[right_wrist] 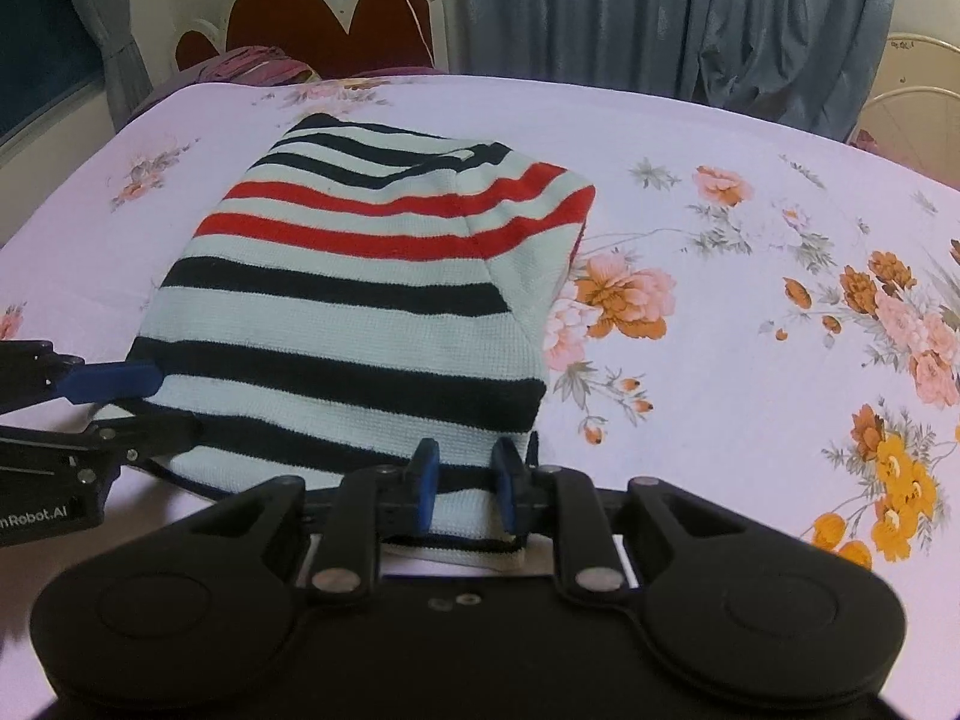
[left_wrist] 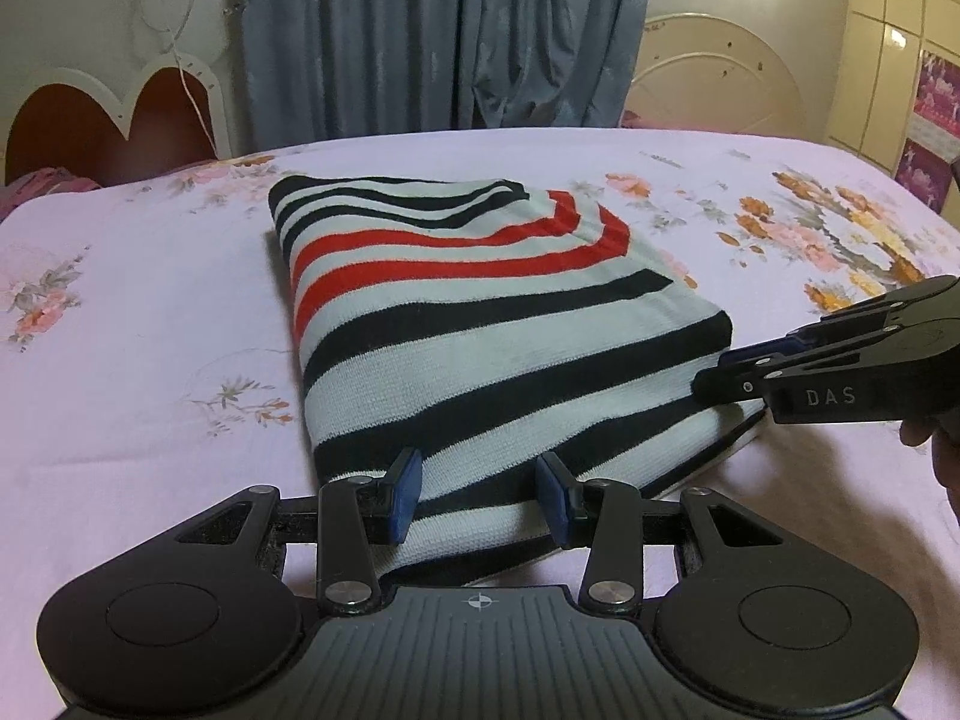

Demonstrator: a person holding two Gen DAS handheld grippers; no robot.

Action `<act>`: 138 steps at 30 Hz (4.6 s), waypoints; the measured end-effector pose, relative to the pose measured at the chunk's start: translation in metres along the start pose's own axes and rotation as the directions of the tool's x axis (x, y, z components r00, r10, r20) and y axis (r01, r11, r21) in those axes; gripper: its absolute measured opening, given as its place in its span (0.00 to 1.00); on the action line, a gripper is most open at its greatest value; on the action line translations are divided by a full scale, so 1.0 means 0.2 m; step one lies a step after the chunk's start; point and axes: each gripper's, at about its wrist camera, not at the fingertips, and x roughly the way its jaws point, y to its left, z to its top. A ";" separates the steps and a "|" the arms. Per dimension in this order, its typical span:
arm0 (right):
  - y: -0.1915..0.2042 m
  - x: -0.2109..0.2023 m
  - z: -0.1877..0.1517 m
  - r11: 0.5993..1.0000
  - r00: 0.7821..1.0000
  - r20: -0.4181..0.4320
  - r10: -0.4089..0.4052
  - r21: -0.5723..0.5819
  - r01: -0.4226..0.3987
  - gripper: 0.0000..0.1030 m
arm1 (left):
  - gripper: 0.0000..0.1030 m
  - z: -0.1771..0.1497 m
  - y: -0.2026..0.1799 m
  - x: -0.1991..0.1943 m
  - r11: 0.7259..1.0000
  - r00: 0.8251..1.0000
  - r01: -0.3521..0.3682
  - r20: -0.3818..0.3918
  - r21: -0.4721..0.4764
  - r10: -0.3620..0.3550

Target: Fold small clothes

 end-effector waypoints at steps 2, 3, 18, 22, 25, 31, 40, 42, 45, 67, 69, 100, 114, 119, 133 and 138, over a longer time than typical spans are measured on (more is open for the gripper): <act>0.00 0.00 0.00 1.000 1.000 0.002 0.000 0.000 0.000 0.18 | 0.41 0.01 0.00 -0.01 1.000 1.000 -0.009 -0.006 -0.015 0.009; 0.00 -0.01 0.00 1.000 1.000 0.000 0.000 -0.002 0.000 0.18 | 0.41 0.02 -0.01 -0.02 1.000 1.000 -0.014 -0.006 -0.027 0.014; -0.07 -0.58 -0.19 0.993 0.982 0.165 -0.094 0.080 0.081 0.88 | 1.00 -0.08 -0.24 -0.52 0.981 0.978 -0.159 0.117 -0.110 0.172; -0.05 -0.72 -0.25 0.991 0.976 0.189 -0.106 0.098 0.089 0.89 | 1.00 -0.10 -0.31 -0.66 0.985 0.984 -0.136 0.102 -0.108 0.147; -0.05 -0.84 -0.29 0.990 0.973 0.210 -0.094 0.122 0.069 0.89 | 1.00 -0.12 -0.38 -0.77 0.987 0.980 -0.142 0.132 -0.080 0.152; -0.04 -1.06 -0.39 0.989 0.966 0.241 -0.094 0.130 0.064 0.90 | 1.00 -0.16 -0.51 -0.96 0.985 0.972 -0.135 0.177 -0.107 0.153; -0.05 -1.33 -0.55 0.989 0.953 0.285 -0.101 0.133 0.065 0.91 | 1.00 -0.27 -0.70 -1.22 0.987 0.963 -0.135 0.224 -0.088 0.151; -0.05 -1.37 -0.59 0.989 0.951 0.293 -0.101 0.132 0.065 0.92 | 1.00 -0.30 -0.74 -1.27 0.987 0.961 -0.135 0.233 -0.087 0.152; -0.05 -1.41 -0.64 0.989 0.950 0.296 -0.099 0.137 0.061 0.92 | 1.00 -0.34 -0.78 -1.31 0.987 0.960 -0.134 0.234 -0.085 0.150; -0.07 -1.53 -0.69 0.988 0.936 0.334 -0.107 0.142 0.062 0.93 | 1.00 -0.32 -0.85 -1.40 0.987 0.949 -0.139 0.275 -0.078 0.155; -0.07 -1.53 -0.68 0.988 0.936 0.335 -0.104 0.142 0.059 0.93 | 1.00 -0.32 -0.85 -1.40 0.987 0.949 -0.142 0.274 -0.079 0.158; -0.06 -1.51 -0.65 0.991 0.939 0.332 -0.092 0.124 0.053 0.94 | 1.00 -0.29 -0.86 -1.39 0.988 0.949 -0.142 0.274 -0.063 0.154; -0.06 -1.52 -0.66 0.991 0.939 0.332 -0.091 0.127 0.051 0.94 | 1.00 -0.29 -0.87 -1.39 0.988 0.949 -0.142 0.276 -0.064 0.154; -0.06 -1.52 -0.66 0.991 0.939 0.331 -0.092 0.127 0.052 0.94 | 1.00 -0.29 -0.88 -1.39 0.987 0.947 -0.145 0.280 -0.068 0.158; -0.07 -1.51 -0.68 0.990 0.941 0.327 -0.089 0.131 0.049 0.94 | 1.00 -0.28 -0.86 -1.38 0.986 0.945 -0.149 0.284 -0.078 0.165; -0.07 -1.51 -0.68 0.990 0.942 0.324 -0.091 0.130 0.051 0.94 | 1.00 -0.29 -0.84 -1.38 0.985 0.944 -0.148 0.285 -0.090 0.167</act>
